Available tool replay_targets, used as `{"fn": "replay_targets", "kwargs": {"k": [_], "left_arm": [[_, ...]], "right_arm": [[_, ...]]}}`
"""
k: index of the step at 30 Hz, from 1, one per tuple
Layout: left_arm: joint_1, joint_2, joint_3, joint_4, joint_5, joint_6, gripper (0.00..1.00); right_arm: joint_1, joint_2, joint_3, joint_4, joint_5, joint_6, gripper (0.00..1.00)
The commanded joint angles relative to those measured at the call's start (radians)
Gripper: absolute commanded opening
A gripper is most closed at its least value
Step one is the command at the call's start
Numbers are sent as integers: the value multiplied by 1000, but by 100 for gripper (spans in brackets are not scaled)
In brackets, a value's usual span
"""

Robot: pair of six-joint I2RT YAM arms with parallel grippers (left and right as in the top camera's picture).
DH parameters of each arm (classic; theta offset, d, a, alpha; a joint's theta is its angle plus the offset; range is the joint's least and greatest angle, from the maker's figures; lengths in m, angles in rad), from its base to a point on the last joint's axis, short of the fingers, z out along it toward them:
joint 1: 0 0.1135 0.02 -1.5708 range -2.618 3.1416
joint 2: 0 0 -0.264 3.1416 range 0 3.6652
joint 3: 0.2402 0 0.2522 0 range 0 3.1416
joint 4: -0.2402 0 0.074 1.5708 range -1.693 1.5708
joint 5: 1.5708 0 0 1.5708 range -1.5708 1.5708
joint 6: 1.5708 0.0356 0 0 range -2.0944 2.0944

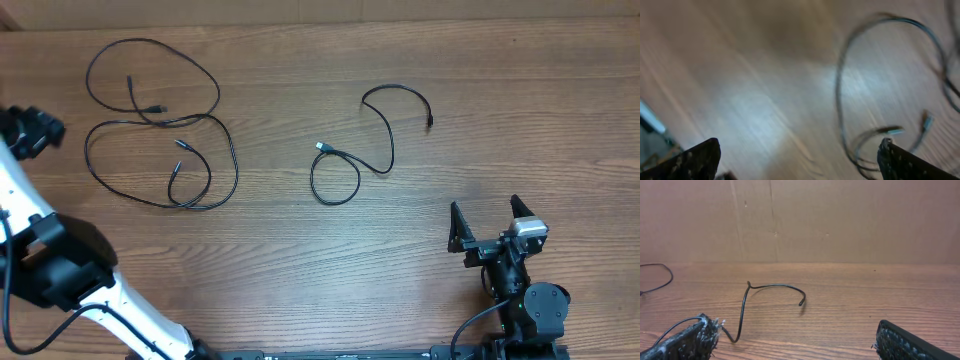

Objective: Untangle cables

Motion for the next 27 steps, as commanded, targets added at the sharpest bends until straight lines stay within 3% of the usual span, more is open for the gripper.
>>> {"fn": "replay_targets", "kwargs": {"k": [1, 11, 16, 27], "left_arm": [[-78, -30, 12, 22, 61, 24, 100], [-231, -36, 14, 41, 91, 24, 100], [-238, -26, 13, 37, 17, 23, 100], [-265, 74, 10, -15, 63, 59, 89]], "right_arm": [[-2, -2, -10, 5, 5, -5, 100], [-2, -2, -10, 5, 5, -5, 100], [-2, -2, -10, 5, 5, -5, 100], [-2, -2, -10, 5, 5, -5, 100]]}}
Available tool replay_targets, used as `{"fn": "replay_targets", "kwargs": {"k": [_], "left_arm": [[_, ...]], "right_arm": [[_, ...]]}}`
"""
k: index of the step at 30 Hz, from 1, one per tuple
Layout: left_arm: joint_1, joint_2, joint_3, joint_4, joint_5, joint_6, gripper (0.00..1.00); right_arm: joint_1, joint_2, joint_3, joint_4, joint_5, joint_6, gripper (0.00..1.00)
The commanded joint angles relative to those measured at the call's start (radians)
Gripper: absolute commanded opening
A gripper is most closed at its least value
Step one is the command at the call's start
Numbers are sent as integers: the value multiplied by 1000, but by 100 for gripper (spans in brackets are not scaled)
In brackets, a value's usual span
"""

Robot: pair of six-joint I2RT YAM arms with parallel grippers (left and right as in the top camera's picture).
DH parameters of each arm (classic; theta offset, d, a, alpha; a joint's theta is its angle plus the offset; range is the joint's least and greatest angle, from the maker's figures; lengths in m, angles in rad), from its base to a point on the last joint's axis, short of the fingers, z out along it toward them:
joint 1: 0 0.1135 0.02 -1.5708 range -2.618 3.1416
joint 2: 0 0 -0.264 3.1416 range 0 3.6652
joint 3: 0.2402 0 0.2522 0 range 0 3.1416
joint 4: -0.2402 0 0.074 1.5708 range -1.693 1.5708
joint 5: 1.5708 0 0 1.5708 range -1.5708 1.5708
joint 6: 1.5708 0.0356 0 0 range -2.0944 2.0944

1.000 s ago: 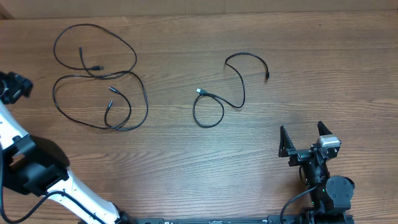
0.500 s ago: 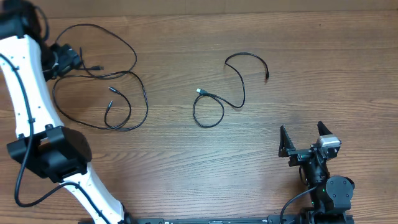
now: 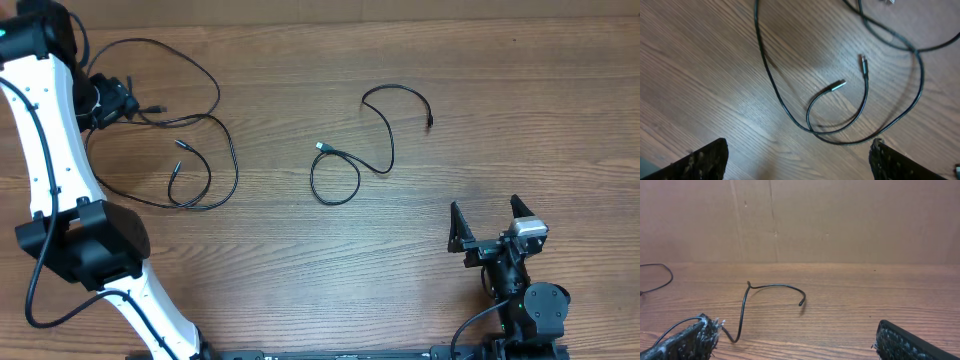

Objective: Untangle cables

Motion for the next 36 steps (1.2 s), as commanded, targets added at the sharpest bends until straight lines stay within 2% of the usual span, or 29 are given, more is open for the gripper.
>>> {"fn": "replay_targets", "kwargs": {"k": [1, 9, 17, 21, 27, 29, 33, 36], "left_arm": [[-19, 74, 9, -3, -21, 53, 90], [11, 196, 9, 19, -207, 53, 98], [128, 289, 9, 108, -225, 58, 97], [192, 340, 9, 182, -158, 145, 89], [242, 385, 9, 365, 45, 345, 87], [242, 385, 9, 414, 47, 405, 85], [241, 385, 9, 507, 59, 452, 76], [241, 386, 5, 550, 187, 499, 77]], "right_arm": [[-2, -2, -10, 5, 5, -6, 100], [-2, -2, -10, 5, 5, -6, 100], [-2, -2, -10, 5, 5, -6, 100], [-2, -2, -10, 5, 5, -6, 100], [-2, -2, -10, 5, 5, -6, 100], [-2, -2, -10, 5, 5, -6, 100], [-2, -2, -10, 5, 5, -6, 100], [-2, -2, -10, 5, 5, -6, 100]]}}
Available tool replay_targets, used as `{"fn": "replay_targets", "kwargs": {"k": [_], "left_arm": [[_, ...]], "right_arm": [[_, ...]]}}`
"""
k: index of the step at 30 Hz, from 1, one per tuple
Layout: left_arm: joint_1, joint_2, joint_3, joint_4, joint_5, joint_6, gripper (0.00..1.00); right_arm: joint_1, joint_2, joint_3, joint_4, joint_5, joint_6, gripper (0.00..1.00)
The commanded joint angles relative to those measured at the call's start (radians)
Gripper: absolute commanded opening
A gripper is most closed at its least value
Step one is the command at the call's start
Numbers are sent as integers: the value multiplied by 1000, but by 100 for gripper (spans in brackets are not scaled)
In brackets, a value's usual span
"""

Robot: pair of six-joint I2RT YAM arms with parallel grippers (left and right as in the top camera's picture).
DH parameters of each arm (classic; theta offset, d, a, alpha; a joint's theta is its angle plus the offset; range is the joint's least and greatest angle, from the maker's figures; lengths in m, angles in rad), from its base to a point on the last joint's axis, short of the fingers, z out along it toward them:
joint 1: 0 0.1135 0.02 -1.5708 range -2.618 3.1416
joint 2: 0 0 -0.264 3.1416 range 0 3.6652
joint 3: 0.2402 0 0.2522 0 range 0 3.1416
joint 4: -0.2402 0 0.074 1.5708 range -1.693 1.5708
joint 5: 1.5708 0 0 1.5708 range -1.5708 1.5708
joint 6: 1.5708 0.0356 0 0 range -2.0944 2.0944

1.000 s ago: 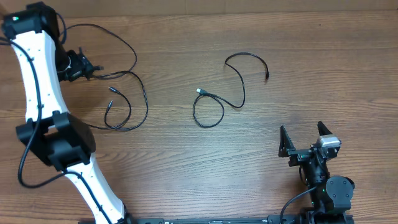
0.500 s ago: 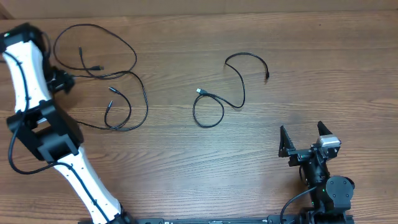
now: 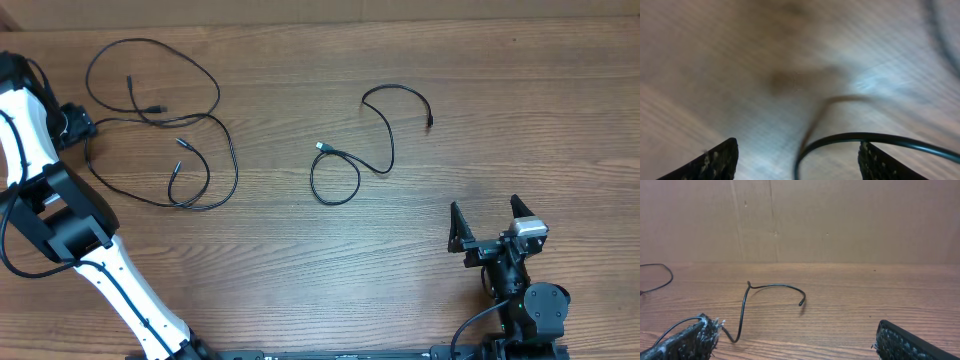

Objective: Untangle cables

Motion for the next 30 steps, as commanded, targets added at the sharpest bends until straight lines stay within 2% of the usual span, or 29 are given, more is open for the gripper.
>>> {"fn": "replay_targets", "kwargs": {"k": [1, 6, 11, 16, 19, 23, 24, 28, 30], "left_arm": [[-6, 5, 4, 28, 182, 126, 78], [-3, 38, 4, 29, 189, 146, 81], [10, 85, 3, 11, 186, 153, 70], [16, 105, 3, 8, 79, 159, 68], [24, 104, 3, 11, 26, 124, 52], [46, 104, 3, 10, -60, 74, 10], [52, 104, 3, 7, -98, 49, 4], [77, 103, 16, -19, -305, -80, 4], [90, 103, 42, -39, -382, -100, 4]], "right_arm": [[-2, -2, -10, 5, 5, -6, 100], [-2, -2, -10, 5, 5, -6, 100], [-2, -2, -10, 5, 5, -6, 100], [-2, -2, -10, 5, 5, -6, 100], [-2, -2, -10, 5, 5, -6, 100], [-2, -2, -10, 5, 5, -6, 100], [-2, -2, -10, 5, 5, -6, 100], [-2, -2, -10, 5, 5, -6, 100], [-2, -2, -10, 5, 5, -6, 100]]}}
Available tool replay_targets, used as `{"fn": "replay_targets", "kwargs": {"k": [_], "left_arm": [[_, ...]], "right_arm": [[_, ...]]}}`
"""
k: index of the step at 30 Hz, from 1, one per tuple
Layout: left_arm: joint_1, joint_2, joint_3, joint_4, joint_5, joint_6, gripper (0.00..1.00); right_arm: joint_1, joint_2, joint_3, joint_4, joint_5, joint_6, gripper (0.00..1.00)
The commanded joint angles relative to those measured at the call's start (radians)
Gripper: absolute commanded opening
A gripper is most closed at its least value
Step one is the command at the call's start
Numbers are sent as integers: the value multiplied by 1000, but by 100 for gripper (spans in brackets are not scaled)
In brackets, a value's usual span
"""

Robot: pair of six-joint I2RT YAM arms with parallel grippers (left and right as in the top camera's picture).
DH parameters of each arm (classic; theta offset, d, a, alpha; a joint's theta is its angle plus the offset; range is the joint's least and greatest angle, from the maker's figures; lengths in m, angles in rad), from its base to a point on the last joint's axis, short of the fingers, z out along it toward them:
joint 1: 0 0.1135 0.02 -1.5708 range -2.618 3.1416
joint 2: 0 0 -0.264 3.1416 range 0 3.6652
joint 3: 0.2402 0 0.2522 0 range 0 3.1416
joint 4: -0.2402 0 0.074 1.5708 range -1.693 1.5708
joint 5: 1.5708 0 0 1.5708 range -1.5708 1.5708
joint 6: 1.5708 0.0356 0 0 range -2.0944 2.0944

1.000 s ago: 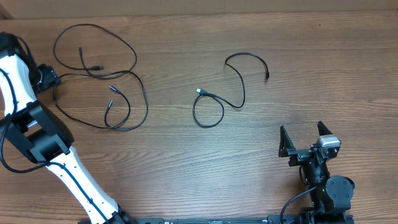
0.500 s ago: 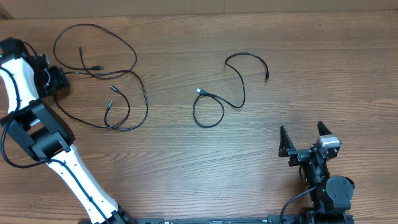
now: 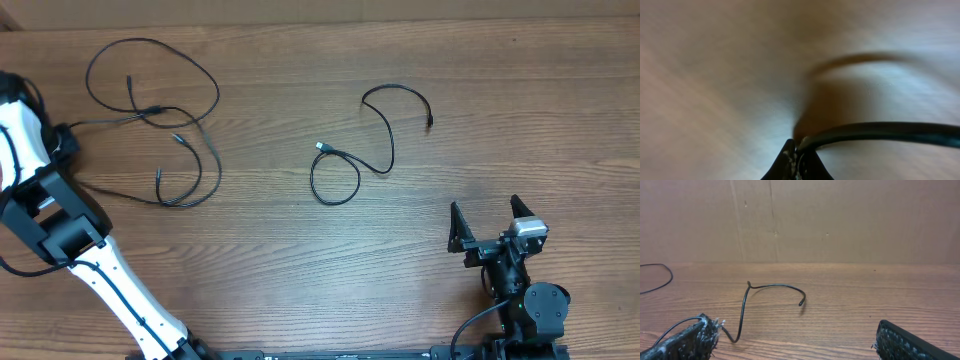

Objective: Untangle cables

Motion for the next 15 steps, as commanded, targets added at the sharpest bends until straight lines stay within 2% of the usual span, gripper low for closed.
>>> {"fn": "replay_targets", "kwargs": {"k": [1, 8, 12, 13, 15], "left_arm": [[34, 25, 52, -24, -216, -100, 4], [73, -11, 156, -34, -210, -170, 4], [90, -16, 230, -61, -193, -253, 6], [92, -16, 240, -61, -174, -252, 15], [92, -16, 245, -56, -145, -252, 61]], "right_arm": [[-2, -2, -10, 5, 5, -5, 100], [-2, -2, -10, 5, 5, -5, 100], [-2, -2, -10, 5, 5, -5, 100], [-2, -2, -10, 5, 5, -5, 100], [-2, -2, -10, 5, 5, -5, 100]]}}
